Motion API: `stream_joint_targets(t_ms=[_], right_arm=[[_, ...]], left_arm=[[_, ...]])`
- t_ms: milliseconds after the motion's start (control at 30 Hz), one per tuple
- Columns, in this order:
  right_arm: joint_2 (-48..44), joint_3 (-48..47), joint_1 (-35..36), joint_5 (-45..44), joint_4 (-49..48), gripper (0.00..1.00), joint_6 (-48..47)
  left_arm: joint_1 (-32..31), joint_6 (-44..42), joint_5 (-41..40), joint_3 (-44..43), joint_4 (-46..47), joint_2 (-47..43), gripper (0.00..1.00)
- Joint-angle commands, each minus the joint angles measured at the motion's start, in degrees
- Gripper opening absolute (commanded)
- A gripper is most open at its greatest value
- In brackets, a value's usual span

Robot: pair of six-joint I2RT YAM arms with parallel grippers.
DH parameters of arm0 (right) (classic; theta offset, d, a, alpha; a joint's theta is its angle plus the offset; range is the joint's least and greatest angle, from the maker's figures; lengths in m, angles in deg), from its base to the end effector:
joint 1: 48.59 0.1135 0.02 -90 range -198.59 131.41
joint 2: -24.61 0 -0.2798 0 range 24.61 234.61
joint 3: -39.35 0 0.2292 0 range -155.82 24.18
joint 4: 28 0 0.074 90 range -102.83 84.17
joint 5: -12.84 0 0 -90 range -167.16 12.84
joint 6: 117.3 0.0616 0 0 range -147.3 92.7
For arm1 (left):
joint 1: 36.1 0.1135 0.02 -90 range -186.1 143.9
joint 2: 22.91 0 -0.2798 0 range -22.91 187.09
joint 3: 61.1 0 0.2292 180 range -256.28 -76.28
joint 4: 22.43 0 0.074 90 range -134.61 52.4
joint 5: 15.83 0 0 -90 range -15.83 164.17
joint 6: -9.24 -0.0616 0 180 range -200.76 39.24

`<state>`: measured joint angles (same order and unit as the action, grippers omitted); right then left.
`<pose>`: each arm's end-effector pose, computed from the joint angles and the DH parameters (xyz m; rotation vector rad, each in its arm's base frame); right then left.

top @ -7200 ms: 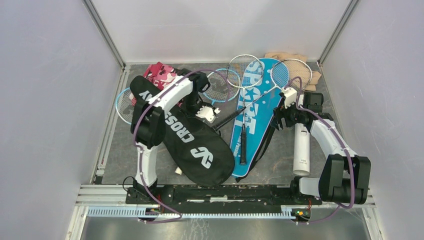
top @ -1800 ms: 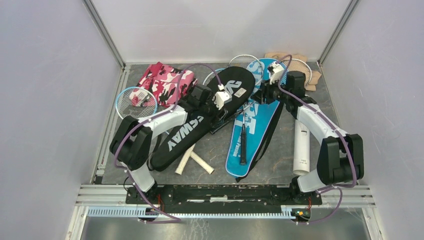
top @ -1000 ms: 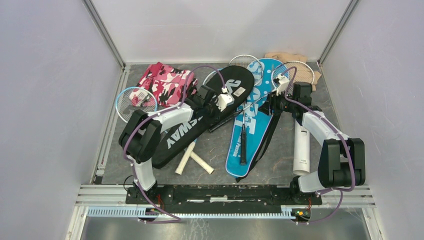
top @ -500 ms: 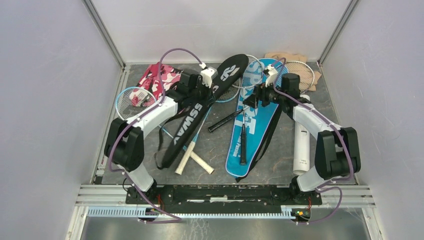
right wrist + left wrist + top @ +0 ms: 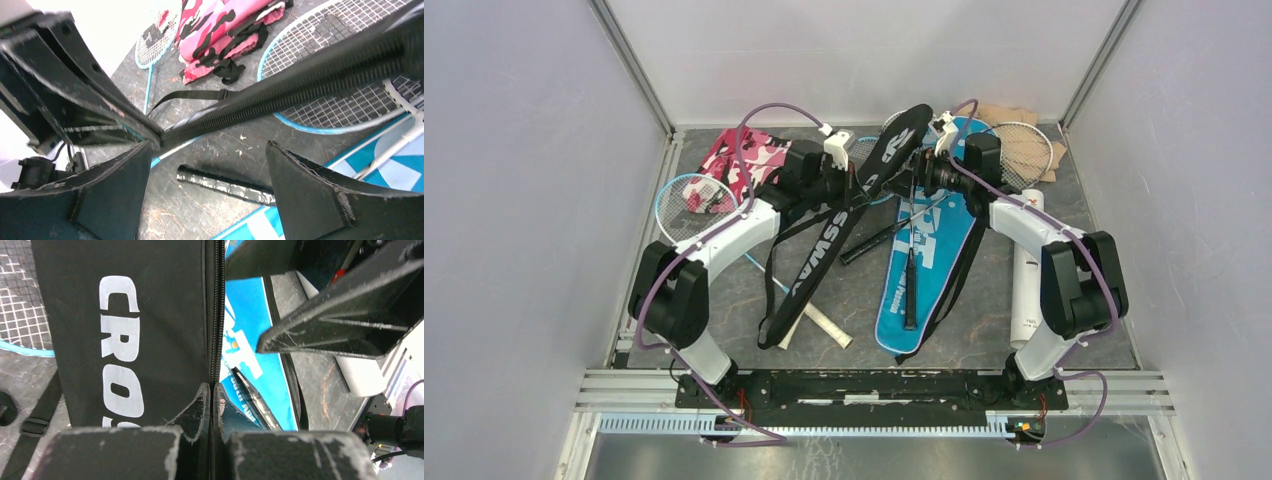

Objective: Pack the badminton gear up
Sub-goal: Open the racket bag at the center of the board.

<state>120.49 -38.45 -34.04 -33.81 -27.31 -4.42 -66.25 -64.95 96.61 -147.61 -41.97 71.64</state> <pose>0.3562 0.1361 0.2825 -0.4008 1.9311 1.1500 0.3213 -0.2138 0.2997 0.5172 2.0710 -0.8883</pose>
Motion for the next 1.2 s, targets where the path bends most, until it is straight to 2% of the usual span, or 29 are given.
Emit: stream_joint_targets(t_ms=[0, 100, 233, 400, 533, 600, 700, 767, 933, 1167], right_arm=[[1.6, -4.0, 0.9, -1.3, -2.3, 0.88, 2.6], [2.8, -4.4, 1.0, -1.7, -1.8, 0.81, 3.2], [3.5, -3.2, 1.0, -0.6, -3.2, 0.63, 3.7], [3.1, -1.6, 1.0, -0.1, -4.1, 0.48, 3.3], [2.7, -1.0, 1.0, 1.4, -6.0, 0.4, 3.6], [2.6, -0.9, 1.0, 1.6, -6.0, 0.31, 3.3], [2.6, -1.2, 1.0, 1.3, -5.2, 0.11, 2.5], [2.3, -1.2, 1.0, 0.1, -3.9, 0.01, 1.6], [1.4, -0.6, 0.9, -2.0, -1.6, 0.0, -0.1], [0.5, 0.7, 0.9, -1.9, -1.5, 0.0, -0.8]], left_arm=[[-1.2, 4.0, 1.9, 1.2, 4.1, -3.2, 0.02], [-1.4, 4.3, 2.1, 1.7, 5.6, -3.3, 0.02], [-1.5, 4.4, 2.0, 2.3, 6.0, -3.6, 0.02], [-1.6, 4.3, 2.4, 2.5, 6.1, -3.6, 0.02], [-1.6, 3.9, 2.5, 2.8, 5.9, -4.0, 0.02], [-1.6, 3.7, 2.7, 3.3, 6.2, -4.3, 0.02], [-1.6, 2.4, 4.5, 3.9, 7.3, -4.8, 0.02], [-1.6, 1.5, 5.4, 4.2, 7.8, -4.8, 0.02], [-1.6, -0.3, 6.6, 4.3, 8.2, -4.2, 0.04], [-1.6, -1.8, 4.4, -0.6, 4.8, -0.4, 0.33]])
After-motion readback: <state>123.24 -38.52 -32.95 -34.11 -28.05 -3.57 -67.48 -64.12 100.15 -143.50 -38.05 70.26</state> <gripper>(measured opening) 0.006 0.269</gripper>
